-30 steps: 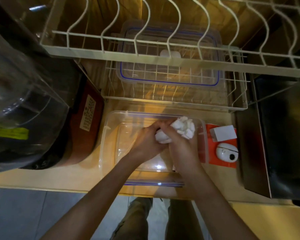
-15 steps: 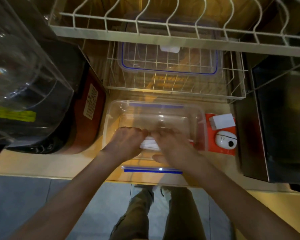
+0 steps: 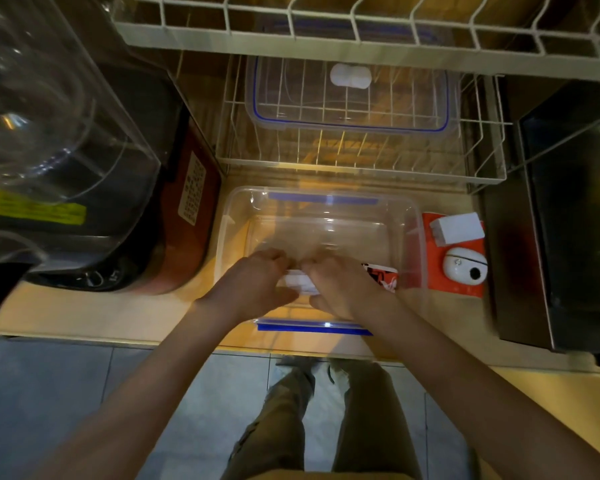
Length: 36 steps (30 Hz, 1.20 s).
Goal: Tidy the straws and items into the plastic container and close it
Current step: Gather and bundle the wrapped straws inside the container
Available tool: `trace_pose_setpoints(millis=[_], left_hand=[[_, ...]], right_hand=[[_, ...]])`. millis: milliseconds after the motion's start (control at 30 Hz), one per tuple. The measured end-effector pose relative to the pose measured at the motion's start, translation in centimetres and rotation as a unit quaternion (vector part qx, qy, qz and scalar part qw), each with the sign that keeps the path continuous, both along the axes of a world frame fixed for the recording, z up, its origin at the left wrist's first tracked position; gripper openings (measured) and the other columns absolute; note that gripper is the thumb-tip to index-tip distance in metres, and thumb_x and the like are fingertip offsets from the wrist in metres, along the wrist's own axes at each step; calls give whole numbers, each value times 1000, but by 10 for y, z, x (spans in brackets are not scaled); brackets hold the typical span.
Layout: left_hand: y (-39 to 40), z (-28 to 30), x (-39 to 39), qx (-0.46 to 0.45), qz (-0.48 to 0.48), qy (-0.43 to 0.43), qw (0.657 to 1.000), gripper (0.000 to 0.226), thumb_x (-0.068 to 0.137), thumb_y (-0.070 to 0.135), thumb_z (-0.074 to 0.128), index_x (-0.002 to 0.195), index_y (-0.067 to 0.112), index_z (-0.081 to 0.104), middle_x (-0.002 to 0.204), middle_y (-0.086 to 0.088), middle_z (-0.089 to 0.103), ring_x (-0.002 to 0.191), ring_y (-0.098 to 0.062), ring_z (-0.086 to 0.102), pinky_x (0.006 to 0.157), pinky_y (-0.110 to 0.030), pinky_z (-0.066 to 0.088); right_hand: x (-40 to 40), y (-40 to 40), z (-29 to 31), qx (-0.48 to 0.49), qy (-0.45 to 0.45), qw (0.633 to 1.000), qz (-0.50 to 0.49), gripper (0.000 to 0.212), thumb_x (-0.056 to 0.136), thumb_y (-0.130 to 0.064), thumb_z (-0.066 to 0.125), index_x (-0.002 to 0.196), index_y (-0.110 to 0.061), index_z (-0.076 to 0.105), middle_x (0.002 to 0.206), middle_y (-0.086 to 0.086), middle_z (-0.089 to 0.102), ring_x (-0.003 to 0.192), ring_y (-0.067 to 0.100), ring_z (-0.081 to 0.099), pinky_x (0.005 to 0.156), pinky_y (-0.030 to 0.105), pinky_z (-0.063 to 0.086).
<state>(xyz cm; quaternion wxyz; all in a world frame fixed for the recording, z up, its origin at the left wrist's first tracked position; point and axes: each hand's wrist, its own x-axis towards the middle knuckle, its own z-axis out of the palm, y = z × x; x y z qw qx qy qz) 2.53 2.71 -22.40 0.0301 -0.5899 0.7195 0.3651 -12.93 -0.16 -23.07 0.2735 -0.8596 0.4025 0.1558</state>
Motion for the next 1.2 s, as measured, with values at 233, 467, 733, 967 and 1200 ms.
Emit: trace_pose_setpoints(millis=[233, 467, 733, 967, 1200], left_hand=[[18, 6, -6, -58, 29, -30, 997, 42, 98, 35, 27, 129, 15, 47, 135, -6, 51, 124, -20, 47, 105, -33, 38], [28, -4, -9, -6, 4, -66, 998, 97, 69, 72, -12, 146, 20, 16, 159, 0, 12, 146, -11, 1, 118, -32, 1], [28, -4, -14, -20, 29, -108, 994, 87, 76, 65, -6, 142, 20, 30, 152, -3, 33, 144, -17, 21, 119, -39, 14], [26, -4, -16, -85, 62, -118, 987, 80, 78, 57, 0, 102, 17, 64, 99, -4, 66, 93, -22, 61, 87, -36, 46], [27, -4, -15, -93, 53, -109, 988, 79, 80, 57, 0, 109, 17, 61, 117, -3, 66, 114, -18, 56, 102, -38, 41]], right_hand=[[0, -6, 7, 65, 25, 997, -17, 64, 75, -26, 73, 132, -16, 44, 129, 6, 50, 113, 26, 52, 92, 38, 48], [-11, -11, 4, 79, -27, 993, -85, 44, 90, -22, 56, 133, -17, 47, 132, 8, 49, 122, 25, 45, 101, 42, 42], [-4, -2, -19, 90, -94, 982, -139, 39, 91, -3, 49, 128, -11, 53, 127, 11, 53, 116, 24, 50, 103, 37, 41], [-3, -4, -29, 46, -120, 987, -99, 31, 89, -2, 49, 82, -28, 64, 85, -10, 54, 78, 2, 48, 81, 12, 41], [-14, 1, -16, 84, -145, 966, -195, 29, 92, -3, 50, 117, -7, 63, 120, 10, 63, 108, 20, 60, 91, 21, 43]])
